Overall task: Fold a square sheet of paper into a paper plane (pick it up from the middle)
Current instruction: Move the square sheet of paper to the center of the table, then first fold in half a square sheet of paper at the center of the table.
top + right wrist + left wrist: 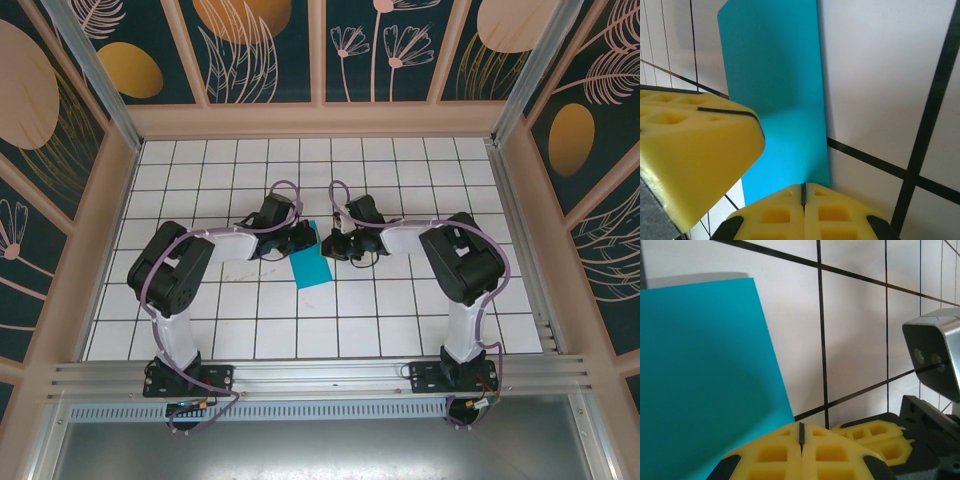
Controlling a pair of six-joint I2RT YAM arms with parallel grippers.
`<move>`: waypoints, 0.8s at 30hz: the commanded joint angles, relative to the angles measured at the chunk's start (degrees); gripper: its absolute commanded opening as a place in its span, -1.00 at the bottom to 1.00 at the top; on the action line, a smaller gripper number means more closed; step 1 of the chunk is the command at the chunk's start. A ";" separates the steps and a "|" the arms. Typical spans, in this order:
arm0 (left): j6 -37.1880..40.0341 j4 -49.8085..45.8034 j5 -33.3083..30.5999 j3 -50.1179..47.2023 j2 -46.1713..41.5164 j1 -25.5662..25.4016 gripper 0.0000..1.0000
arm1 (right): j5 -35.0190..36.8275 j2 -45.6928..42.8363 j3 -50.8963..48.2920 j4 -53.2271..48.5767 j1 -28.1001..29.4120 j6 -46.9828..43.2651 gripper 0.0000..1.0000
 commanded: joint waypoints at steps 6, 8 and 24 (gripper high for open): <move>-0.58 2.00 1.96 1.44 2.81 -0.16 -1.00 | 0.32 1.79 1.66 -0.85 0.53 -0.30 -1.00; -0.44 1.83 1.36 1.32 3.04 -0.22 -1.00 | 0.55 2.12 1.74 -1.43 0.60 -0.30 -1.00; 0.55 -1.57 -1.97 0.83 5.85 -0.20 -1.00 | 1.31 1.75 2.92 -8.17 1.45 -3.05 -1.00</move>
